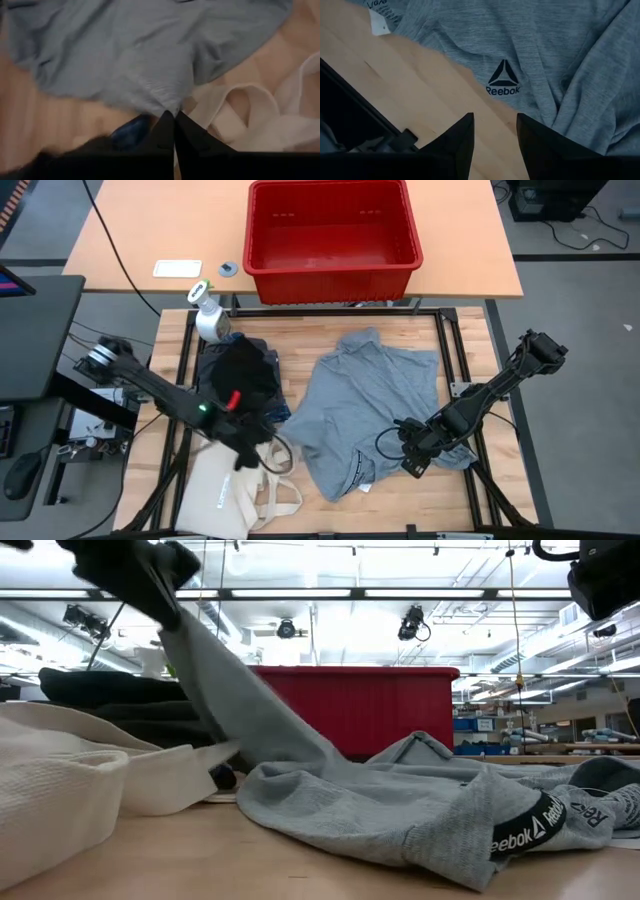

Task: Fold Laundry from Bin
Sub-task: Fold the gray shirt

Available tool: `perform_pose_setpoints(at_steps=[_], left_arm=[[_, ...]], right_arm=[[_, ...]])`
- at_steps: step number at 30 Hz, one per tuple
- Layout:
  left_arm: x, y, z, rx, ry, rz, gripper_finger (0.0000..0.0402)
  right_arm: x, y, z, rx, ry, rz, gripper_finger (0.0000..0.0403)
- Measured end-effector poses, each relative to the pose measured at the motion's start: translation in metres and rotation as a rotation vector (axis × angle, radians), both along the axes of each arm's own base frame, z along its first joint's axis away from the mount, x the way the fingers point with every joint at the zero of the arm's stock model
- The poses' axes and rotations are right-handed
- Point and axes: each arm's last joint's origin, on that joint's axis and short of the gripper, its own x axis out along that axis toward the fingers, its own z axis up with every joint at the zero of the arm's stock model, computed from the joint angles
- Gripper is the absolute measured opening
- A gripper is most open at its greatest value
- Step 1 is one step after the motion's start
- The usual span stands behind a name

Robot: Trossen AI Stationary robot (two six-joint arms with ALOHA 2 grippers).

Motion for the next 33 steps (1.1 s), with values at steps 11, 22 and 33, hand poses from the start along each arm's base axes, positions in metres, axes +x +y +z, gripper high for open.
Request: perform_pose_setpoints(at_steps=[11, 22, 33], left_arm=[[-0.062, -0.004, 0.042, -0.260, 0.013, -0.151, 0.0010], [-0.098, -0.019, 0.055, -0.309, -0.009, -0.301, 0.0011], [-0.094, -0.007, 0.055, -0.092, -0.162, -0.063, 0.0089]], right_arm=[[-0.003, -0.002, -0.001, -0.023, 0.014, 0.050, 0.0155], [0.001, -0.001, 0.000, -0.042, -0.057, 0.124, 0.0155], [0.062, 0.032, -0.025, -0.348, -0.639, 0.426, 0.0155]])
